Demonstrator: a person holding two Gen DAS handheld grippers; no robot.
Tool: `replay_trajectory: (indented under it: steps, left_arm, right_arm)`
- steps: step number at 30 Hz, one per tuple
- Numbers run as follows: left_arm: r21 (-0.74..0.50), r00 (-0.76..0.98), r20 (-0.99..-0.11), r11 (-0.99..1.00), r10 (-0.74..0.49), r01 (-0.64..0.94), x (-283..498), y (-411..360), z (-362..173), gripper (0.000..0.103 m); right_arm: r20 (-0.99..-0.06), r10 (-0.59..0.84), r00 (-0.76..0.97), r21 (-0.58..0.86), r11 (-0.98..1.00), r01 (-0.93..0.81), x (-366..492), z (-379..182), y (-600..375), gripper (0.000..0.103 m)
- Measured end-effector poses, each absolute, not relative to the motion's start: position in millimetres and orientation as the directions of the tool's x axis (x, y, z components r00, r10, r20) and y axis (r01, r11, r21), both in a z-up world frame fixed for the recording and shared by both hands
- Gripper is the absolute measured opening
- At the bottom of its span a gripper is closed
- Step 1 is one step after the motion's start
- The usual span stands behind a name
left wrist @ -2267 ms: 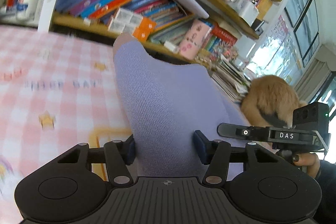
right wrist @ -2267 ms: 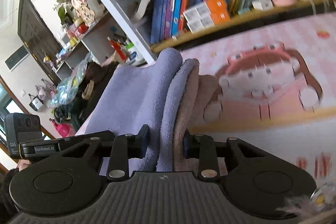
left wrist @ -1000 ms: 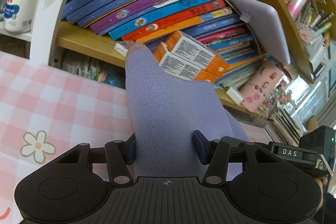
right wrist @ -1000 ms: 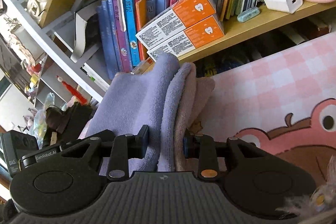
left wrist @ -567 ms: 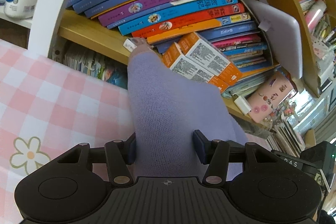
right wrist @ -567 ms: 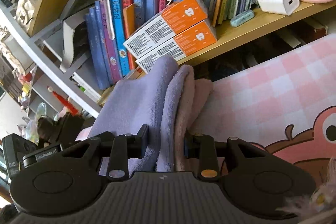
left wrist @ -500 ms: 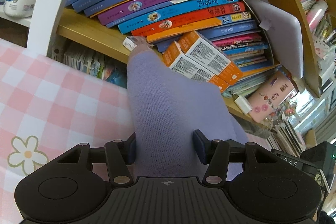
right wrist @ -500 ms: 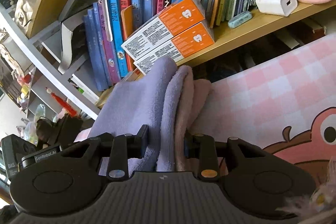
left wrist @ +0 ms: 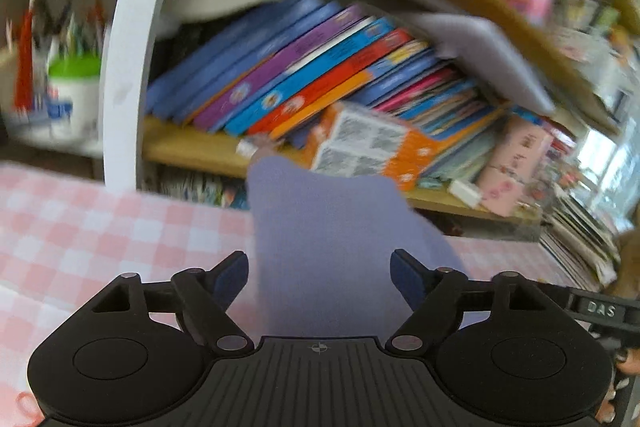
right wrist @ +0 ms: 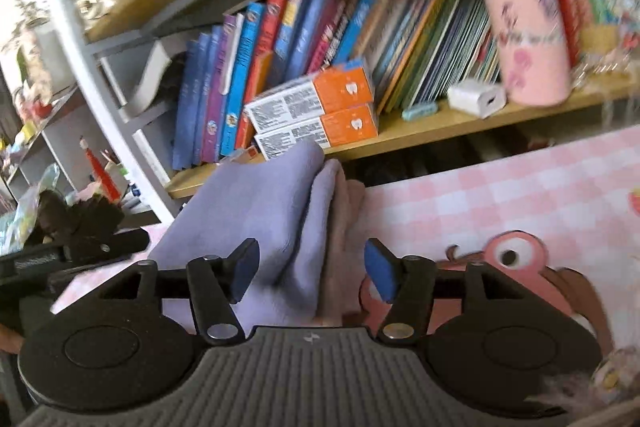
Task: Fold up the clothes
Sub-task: 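Open the right gripper and withdraw both grippers from the folded stack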
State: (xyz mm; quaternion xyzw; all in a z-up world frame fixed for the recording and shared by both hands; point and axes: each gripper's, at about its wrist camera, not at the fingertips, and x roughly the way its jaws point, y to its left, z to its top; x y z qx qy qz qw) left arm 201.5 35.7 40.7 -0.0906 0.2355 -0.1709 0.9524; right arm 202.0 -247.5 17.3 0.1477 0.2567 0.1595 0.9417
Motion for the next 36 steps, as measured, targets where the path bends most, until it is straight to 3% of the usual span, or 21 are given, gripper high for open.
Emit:
replay_trajectory:
  steps: [10,17,28,36]
  left_arm:
    - [-0.032,0.931,-0.324,0.986,-0.165,0.164,103.5,18.1,36.2,0.095]
    - [-0.021,0.931,-0.342,0.992,-0.124,0.124,76.8,22.3,20.4,0.098]
    - [-0.009,0.931,-0.347,0.993,-0.116,0.121,58.3,18.9,8.9,0.099]
    - [0.017,0.927,-0.358,0.992,-0.109,0.123,56.7,12.6,6.1,0.102]
  right_arm:
    - [-0.407,0.245,0.88,0.176,0.966,-0.188,105.0,15.2,-225.5,0.073]
    - [-0.37,0.202,0.907,0.087,0.979,-0.183,64.8,8.2,-212.3,0.084]
    - [-0.377,0.168,0.911,0.024,0.985,-0.172,44.4,-4.5,-201.2,0.087]
    - [-0.393,0.148,0.907,-0.013,0.986,-0.166,43.3,-5.8,-196.0,0.096]
